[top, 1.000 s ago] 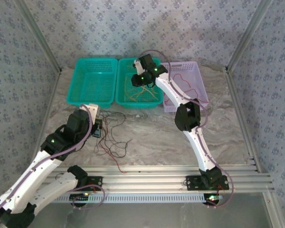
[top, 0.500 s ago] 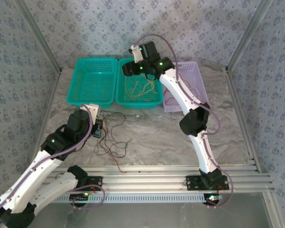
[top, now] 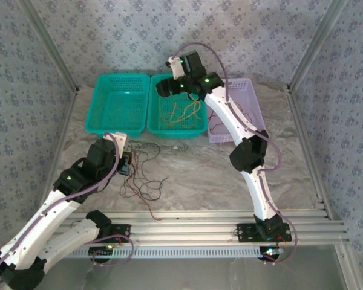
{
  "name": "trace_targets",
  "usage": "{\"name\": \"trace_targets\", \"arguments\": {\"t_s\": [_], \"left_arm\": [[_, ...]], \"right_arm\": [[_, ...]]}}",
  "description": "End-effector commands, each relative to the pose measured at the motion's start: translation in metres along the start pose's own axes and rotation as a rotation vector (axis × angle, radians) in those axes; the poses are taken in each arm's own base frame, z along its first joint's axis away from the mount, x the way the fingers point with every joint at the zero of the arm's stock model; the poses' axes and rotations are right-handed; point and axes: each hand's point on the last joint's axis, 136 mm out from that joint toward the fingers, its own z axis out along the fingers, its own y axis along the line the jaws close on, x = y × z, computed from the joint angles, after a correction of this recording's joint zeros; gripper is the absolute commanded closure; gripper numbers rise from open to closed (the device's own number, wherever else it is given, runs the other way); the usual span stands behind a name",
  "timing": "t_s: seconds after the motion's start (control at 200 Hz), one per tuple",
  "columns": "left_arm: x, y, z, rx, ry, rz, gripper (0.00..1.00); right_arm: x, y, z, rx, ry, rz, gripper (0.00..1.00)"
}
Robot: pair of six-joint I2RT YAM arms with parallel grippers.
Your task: Untangle the cables
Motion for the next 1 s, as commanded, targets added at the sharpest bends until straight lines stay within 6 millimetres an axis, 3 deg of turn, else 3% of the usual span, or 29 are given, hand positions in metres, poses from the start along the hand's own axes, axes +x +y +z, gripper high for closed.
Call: {"name": "trace_targets", "arguments": {"t_s": [0.0, 0.13, 0.235, 0.425, 0.51, 0.605, 0.754, 0.874, 0.994], "left_arm": [[0.002, -0.001, 0.002, 0.005, 0.007, 0.012, 1.00], [0.002, 0.000, 0.003, 0.000, 0.008, 0.012, 1.00], [0.002, 0.000, 0.003, -0.001, 0.012, 0.016, 1.00], [0.003, 0.002, 0.005, -0.011, 0.022, 0.021, 1.00], [0.004, 0.002, 0.005, -0.013, 0.025, 0.022, 1.00], [0.005, 0.002, 0.006, -0.016, 0.029, 0.024, 1.00], [0.006, 0.002, 0.009, -0.020, 0.045, 0.031, 1.00], [0.006, 0.002, 0.010, -0.021, 0.049, 0.034, 1.00], [0.006, 0.002, 0.009, -0.024, 0.047, 0.034, 1.00]], "right_arm": [[0.026, -0.017, 0.014, 0.099, 0.085, -0.060, 0.17], [0.045, -0.034, 0.022, 0.203, 0.152, -0.103, 0.15], [0.057, -0.034, 0.027, 0.200, 0.195, -0.125, 0.13], [0.077, -0.006, 0.026, 0.048, 0.270, -0.051, 0.12], [0.082, 0.012, 0.018, -0.052, 0.305, -0.003, 0.10], [0.092, 0.017, 0.006, -0.054, 0.363, 0.003, 0.09], [0.111, -0.009, -0.009, 0.183, 0.466, -0.126, 0.10], [0.112, -0.009, -0.016, 0.243, 0.485, -0.212, 0.10], [0.097, 0.004, -0.025, 0.222, 0.425, -0.212, 0.10]]}}
